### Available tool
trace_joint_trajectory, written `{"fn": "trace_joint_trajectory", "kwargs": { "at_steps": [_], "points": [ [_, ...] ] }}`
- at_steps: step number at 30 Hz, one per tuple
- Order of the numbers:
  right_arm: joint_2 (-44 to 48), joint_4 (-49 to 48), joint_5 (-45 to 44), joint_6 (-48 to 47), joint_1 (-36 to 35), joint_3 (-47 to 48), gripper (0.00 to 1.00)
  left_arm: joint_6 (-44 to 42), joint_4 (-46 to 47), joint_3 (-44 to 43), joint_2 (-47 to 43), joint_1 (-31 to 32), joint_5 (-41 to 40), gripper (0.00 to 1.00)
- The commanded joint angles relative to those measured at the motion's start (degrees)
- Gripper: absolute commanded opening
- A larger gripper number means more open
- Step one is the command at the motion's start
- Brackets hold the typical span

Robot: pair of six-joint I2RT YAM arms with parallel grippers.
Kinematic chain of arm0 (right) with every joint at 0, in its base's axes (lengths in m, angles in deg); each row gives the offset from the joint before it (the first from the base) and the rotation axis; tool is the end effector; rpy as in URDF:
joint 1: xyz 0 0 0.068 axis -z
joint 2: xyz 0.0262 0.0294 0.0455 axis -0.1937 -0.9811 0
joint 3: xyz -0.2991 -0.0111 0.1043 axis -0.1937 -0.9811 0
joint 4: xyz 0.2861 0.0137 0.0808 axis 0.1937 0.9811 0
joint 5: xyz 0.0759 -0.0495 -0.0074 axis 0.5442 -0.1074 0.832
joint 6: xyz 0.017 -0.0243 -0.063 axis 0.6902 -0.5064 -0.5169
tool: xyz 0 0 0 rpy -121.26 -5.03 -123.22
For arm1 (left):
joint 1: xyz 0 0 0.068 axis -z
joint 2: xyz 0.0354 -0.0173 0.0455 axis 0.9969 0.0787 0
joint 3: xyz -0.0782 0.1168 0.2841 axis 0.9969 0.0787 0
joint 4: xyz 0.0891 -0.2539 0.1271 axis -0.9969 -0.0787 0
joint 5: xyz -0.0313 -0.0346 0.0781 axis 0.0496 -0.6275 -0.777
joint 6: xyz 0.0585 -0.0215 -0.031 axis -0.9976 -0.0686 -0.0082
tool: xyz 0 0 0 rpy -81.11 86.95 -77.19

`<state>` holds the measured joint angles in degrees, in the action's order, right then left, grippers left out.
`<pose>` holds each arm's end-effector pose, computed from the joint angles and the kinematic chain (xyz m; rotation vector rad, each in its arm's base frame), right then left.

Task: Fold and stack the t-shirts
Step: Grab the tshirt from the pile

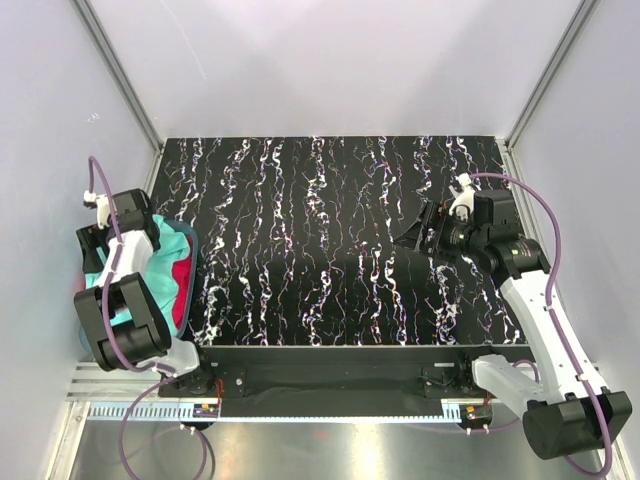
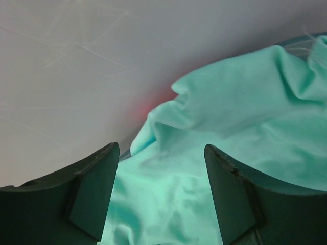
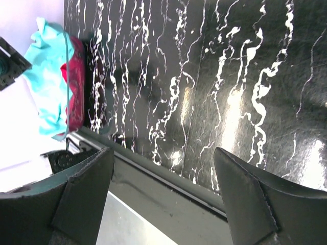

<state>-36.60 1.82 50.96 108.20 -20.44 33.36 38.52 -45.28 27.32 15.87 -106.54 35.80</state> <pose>0.2190 0.0642 0.3587 0.0437 2.2991 0.9067 0.2883 0.1598 0.2531 -0.8871 2.1604 1.2776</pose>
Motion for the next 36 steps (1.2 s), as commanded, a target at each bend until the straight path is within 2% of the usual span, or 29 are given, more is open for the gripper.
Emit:
{"fn": "trace_joint_trajectory", "kwargs": {
  "at_steps": [1, 7, 9, 17, 18, 20, 21, 24, 25, 26, 28, 31, 32, 33, 35, 36],
  "points": [
    [1.27, 1.54, 1.09, -1.5, -1.44, 2.73, 0.86, -1.38, 3.55, -1.35, 1.24, -2.4, -3.15, 0.72],
    [0.92, 2.86, 0.65, -2.46, -2.5, 4.75, 0.86, -2.17, 6.1, 1.73, 2.9, -3.81, -1.83, 0.63],
    [0.75, 3.21, 0.56, -2.64, -2.85, 4.93, 0.86, -3.75, 6.8, 1.99, 3.7, -4.08, -2.09, 0.55],
    [0.74, 3.3, 0.21, -2.47, -2.94, 5.72, 0.86, -0.77, 4.61, 0.41, 5.37, -5.83, -1.13, 0.34],
    [0.92, 3.3, 0.04, -2.47, -2.94, 5.63, 0.86, -0.42, 4.34, 0.15, 5.46, -6.01, -0.95, 0.3],
    [1.01, 3.04, -0.23, -2.12, -2.94, 5.54, 0.86, 1.59, 2.94, -0.55, 5.63, -6.1, -1.04, 0.04],
    [1.1, 2.77, -0.23, -1.77, -2.94, 5.46, 0.86, 2.65, 2.07, -1.25, 5.89, -6.1, -1.22, 0.0],
    [1.71, 2.24, -0.14, -0.71, -3.03, 5.72, 0.86, 10.11, -5.83, -6.24, 5.64, -6.01, 0.62, 0.0],
    [1.89, 2.16, -0.31, -0.45, -2.94, 5.89, 0.86, 13.44, -11.94, -7.58, 4.94, -5.84, 1.93, 0.0],
    [1.89, 2.33, -0.4, -0.36, -2.94, 5.98, 0.86, 19.21, -14.27, -8.81, 3.89, -5.49, 6.3, 0.0],
    [1.71, 2.33, -0.32, -0.1, -2.94, 6.16, 0.86, 24.26, -19.18, -11.45, -1.82, -4.09, 11.5, 0.0],
    [1.01, 2.86, -0.23, -0.01, -2.94, 6.16, 0.86, 31.47, -22.37, -14.69, -12.27, 1.53, 19.68, 0.0],
    [0.84, 3.03, -0.23, -0.01, -2.94, 6.25, 0.85, 34.27, -22.29, -15.49, -14.73, 4.24, 25.44, 0.0],
    [0.57, 3.12, -0.23, 0.43, -2.94, 6.25, 0.85, 35.52, -20.29, -16.46, -19.8, 5.66, 28.81, 0.0],
    [0.13, 3.12, 0.21, 0.78, -2.94, 6.25, 0.84, 35.88, -17.03, -18.56, -23.36, 11.98, 35.84, 0.0],
    [-0.39, 2.95, 0.47, 1.05, -3.03, 6.33, 0.84, 36.23, -16.93, -20.05, -24.76, 14.88, 36.31, 0.0]
  ]
}}
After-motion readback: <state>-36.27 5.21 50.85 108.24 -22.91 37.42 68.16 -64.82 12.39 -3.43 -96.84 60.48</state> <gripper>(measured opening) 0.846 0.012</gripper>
